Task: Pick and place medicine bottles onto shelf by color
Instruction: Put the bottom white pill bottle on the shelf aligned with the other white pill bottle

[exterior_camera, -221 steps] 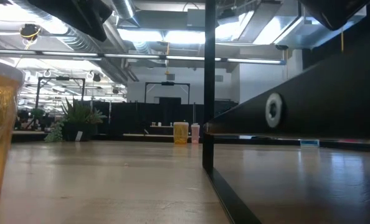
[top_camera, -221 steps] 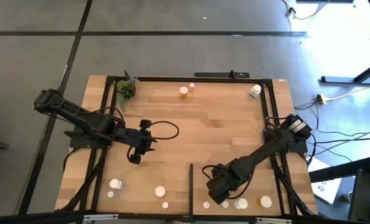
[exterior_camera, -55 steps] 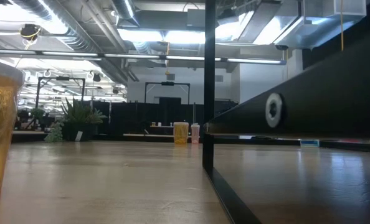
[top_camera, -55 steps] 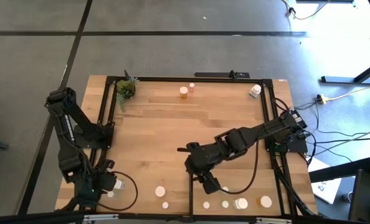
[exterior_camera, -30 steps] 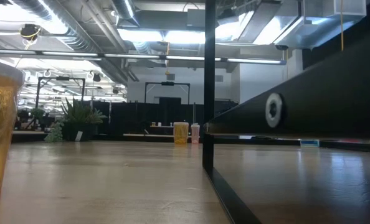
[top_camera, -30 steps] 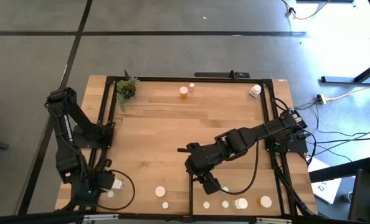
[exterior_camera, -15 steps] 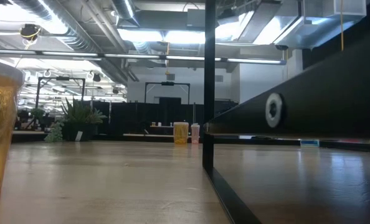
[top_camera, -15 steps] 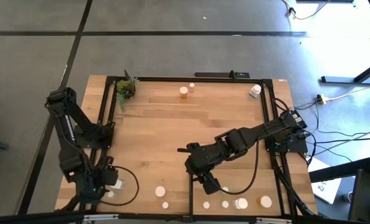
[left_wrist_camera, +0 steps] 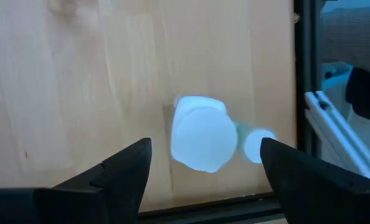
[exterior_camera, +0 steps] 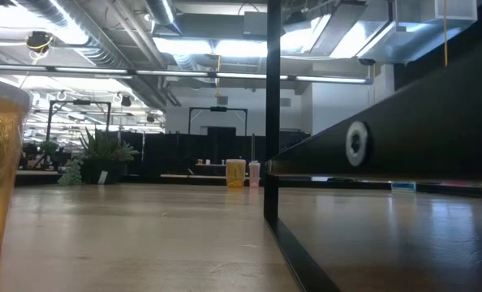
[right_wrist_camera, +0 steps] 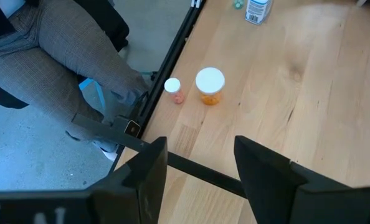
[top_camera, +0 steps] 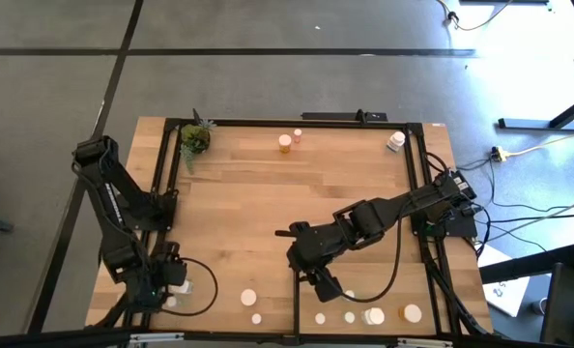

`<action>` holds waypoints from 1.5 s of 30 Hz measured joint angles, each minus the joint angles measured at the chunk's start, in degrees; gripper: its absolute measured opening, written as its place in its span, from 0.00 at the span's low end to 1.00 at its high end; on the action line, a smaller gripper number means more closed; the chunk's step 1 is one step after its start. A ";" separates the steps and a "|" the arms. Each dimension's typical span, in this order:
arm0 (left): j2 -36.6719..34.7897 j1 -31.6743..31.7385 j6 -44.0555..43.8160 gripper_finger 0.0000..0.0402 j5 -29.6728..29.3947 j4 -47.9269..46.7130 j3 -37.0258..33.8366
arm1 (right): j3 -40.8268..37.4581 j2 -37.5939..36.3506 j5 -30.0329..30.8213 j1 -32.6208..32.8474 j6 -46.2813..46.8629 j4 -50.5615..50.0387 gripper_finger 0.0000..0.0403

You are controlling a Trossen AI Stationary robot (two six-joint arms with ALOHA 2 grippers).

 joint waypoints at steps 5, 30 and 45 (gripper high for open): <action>0.00 0.00 -0.36 0.73 0.61 2.24 -1.81 | 0.00 0.00 0.00 0.00 0.02 0.00 0.47; 0.00 3.92 -2.90 0.73 0.62 7.11 -9.48 | 0.00 0.00 0.00 -0.02 -0.03 0.00 0.47; 0.01 5.25 -5.95 0.73 -0.23 6.96 -10.11 | 0.00 0.00 0.00 -0.01 -0.09 0.00 0.47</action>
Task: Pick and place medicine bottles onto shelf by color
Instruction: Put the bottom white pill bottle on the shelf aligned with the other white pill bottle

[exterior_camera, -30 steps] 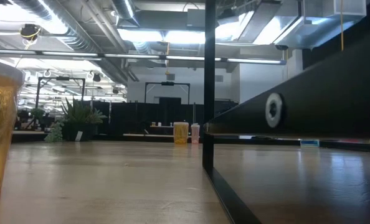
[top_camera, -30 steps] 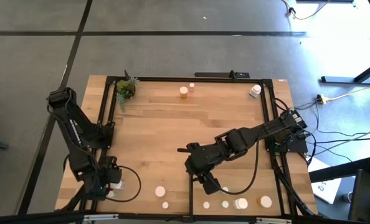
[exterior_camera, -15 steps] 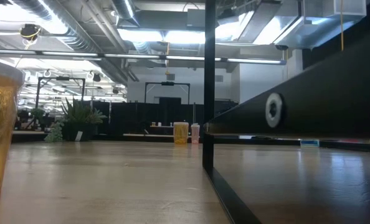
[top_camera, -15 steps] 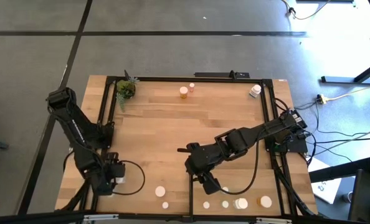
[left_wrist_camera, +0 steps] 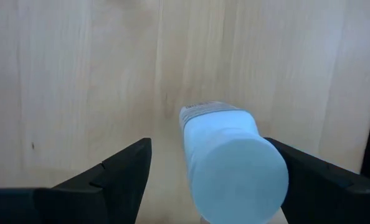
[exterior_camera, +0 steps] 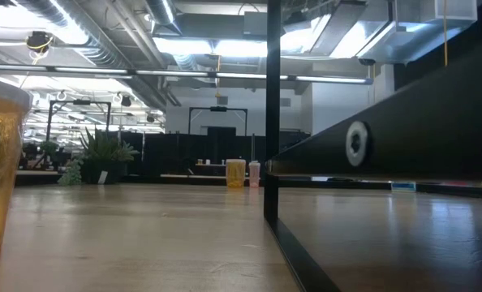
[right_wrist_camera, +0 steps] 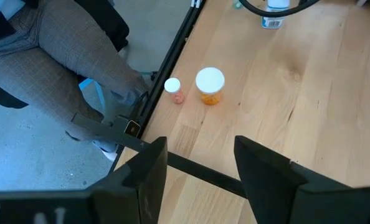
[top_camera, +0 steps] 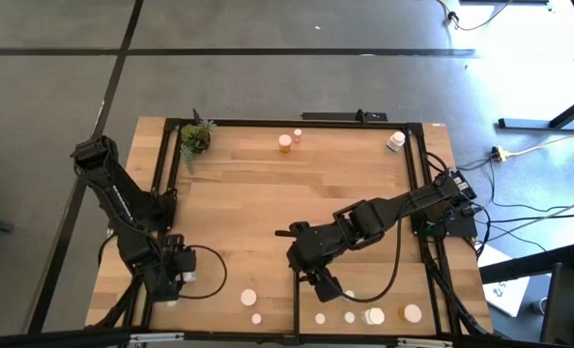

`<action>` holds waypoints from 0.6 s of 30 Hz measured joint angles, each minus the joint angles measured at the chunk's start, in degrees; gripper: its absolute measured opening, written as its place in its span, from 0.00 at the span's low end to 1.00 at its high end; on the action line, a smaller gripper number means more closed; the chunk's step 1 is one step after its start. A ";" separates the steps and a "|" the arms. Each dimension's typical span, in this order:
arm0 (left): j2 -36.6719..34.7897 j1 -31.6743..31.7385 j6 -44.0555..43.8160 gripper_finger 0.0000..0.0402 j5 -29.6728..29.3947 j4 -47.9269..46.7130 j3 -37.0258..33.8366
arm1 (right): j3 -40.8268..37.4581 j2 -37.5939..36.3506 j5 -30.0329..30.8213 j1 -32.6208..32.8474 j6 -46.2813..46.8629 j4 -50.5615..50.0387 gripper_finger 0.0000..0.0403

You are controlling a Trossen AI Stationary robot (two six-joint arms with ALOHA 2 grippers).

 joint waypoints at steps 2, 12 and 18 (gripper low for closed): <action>-0.01 0.00 -0.13 0.73 0.00 -0.19 0.00 | 0.00 0.00 0.00 0.01 0.09 0.00 0.47; 0.01 0.00 -0.46 0.65 0.00 -0.34 0.00 | 0.00 0.00 0.00 -0.01 0.08 0.00 0.47; 0.01 -0.02 -0.42 0.52 0.00 -0.34 0.00 | 0.00 0.00 0.00 0.00 0.10 0.00 0.47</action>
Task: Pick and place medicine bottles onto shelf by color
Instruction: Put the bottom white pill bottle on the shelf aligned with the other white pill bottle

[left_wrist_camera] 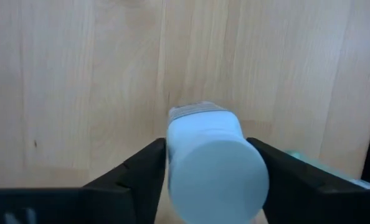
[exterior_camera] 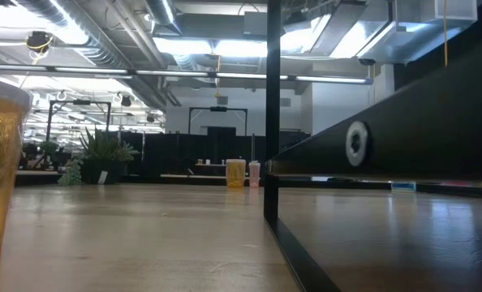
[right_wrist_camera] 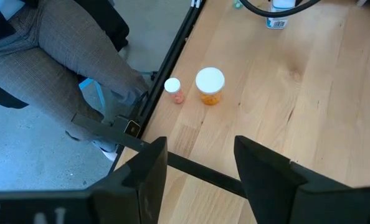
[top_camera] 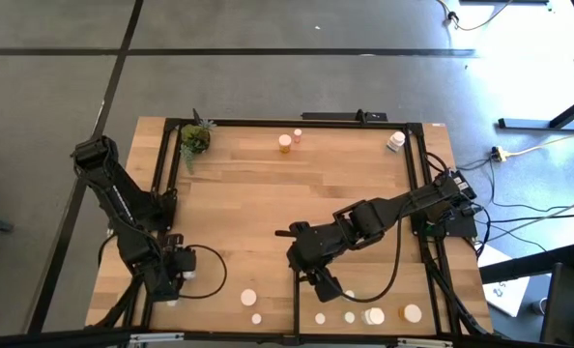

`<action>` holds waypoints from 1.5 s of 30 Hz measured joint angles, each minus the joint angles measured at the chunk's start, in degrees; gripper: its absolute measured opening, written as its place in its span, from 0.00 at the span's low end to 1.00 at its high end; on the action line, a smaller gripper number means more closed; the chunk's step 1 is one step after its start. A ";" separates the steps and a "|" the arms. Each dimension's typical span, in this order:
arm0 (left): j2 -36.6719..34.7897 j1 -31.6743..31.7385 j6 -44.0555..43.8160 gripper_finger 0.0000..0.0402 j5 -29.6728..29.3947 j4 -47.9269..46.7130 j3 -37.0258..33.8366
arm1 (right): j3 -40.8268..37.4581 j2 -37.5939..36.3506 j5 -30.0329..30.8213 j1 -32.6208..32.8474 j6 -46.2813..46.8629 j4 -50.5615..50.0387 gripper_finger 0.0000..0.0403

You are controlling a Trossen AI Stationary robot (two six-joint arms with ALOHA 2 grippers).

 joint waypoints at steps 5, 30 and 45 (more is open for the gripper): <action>-0.04 0.00 0.00 0.43 -0.42 0.00 0.02 | 0.00 0.00 0.00 -0.01 -0.01 -0.02 0.47; 0.02 6.54 9.46 0.41 -3.35 -0.12 4.31 | 0.00 0.00 0.00 -0.01 -0.07 0.00 0.47; 0.00 19.00 27.54 0.41 -3.39 -3.85 13.22 | 0.00 0.00 0.01 -0.17 -1.86 0.65 0.47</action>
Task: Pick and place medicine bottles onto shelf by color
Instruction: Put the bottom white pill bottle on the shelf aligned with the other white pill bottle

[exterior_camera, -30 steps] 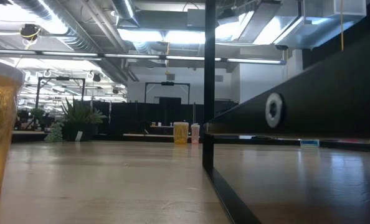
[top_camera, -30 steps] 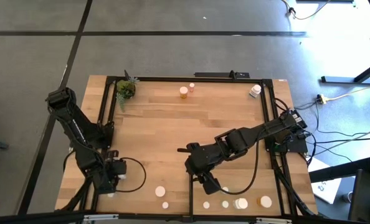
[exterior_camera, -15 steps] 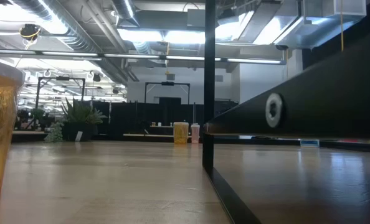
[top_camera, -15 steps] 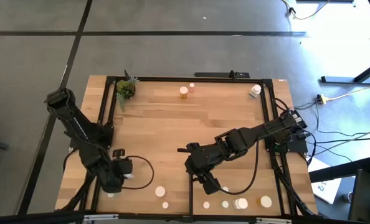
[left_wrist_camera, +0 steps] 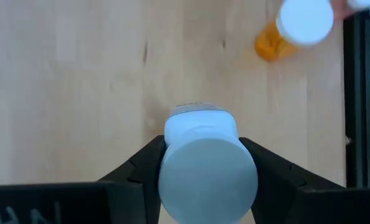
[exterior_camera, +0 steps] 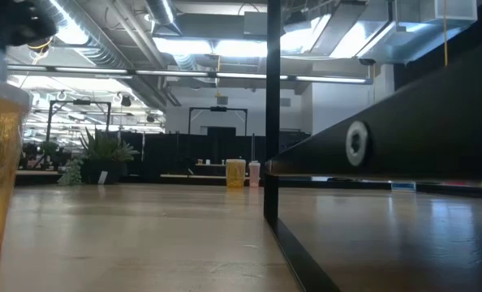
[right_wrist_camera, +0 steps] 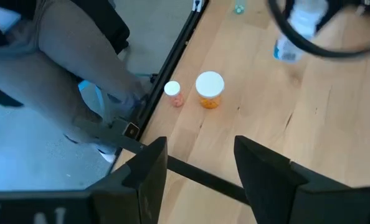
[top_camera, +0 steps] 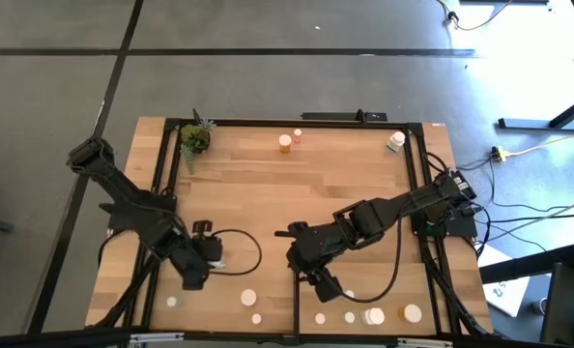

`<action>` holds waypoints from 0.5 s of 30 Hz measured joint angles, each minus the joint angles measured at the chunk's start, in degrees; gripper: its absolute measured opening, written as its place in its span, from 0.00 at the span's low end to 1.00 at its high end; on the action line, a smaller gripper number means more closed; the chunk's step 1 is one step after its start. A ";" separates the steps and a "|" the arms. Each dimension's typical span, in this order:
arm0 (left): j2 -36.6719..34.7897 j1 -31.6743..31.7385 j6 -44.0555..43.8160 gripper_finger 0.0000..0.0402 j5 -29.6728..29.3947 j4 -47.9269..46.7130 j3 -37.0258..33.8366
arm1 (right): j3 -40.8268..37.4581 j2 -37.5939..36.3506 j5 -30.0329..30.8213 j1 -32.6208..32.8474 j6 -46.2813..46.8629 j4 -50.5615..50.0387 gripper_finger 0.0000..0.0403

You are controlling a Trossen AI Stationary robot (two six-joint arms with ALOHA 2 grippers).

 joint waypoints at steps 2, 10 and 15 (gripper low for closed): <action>0.00 1.79 2.67 0.41 0.00 -0.03 0.84 | 0.00 -0.03 -0.06 -0.27 -1.05 -0.50 0.47; 0.00 9.40 11.07 0.41 0.13 -0.94 2.56 | 0.02 -6.40 4.40 0.05 -2.15 -5.69 0.47; 0.00 15.18 15.05 0.41 0.20 -0.86 2.56 | 0.02 -10.30 6.45 -0.30 -2.99 -10.40 0.47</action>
